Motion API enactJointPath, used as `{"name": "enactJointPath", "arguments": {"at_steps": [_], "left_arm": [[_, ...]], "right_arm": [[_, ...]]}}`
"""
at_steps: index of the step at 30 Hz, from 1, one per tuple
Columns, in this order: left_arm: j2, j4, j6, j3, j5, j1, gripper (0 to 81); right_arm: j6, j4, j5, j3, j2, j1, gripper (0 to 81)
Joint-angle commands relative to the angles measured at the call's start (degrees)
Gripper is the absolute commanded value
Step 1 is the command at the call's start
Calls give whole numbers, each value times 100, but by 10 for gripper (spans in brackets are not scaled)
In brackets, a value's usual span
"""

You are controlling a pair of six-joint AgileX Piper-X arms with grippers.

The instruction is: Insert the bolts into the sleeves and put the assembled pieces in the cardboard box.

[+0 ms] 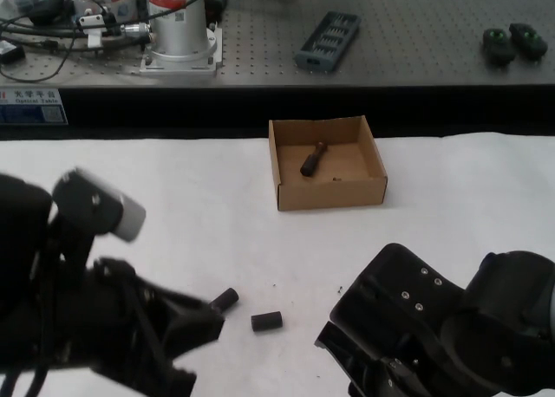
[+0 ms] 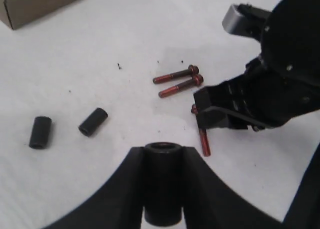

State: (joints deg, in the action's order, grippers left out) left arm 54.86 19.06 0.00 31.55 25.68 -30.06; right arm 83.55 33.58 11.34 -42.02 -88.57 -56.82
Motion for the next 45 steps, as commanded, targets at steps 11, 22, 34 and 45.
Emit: {"name": "enactJointPath", "arguments": {"at_steps": [11,22,34,45], "left_arm": [[-54,-145,148,-191,74,-377,6],[-61,-145,101,-191,74,-373,6],[-61,-200,45,-191,74,-373,6],[-61,-359,241,-238,74,-373,6]], "right_arm": [[-39,-174,-94,-6,-239,118,263],[-40,-174,-170,-6,-266,452,207],[-121,-478,-227,-6,-275,503,106],[-2300,-173,-292,-6,-275,555,106]]}}
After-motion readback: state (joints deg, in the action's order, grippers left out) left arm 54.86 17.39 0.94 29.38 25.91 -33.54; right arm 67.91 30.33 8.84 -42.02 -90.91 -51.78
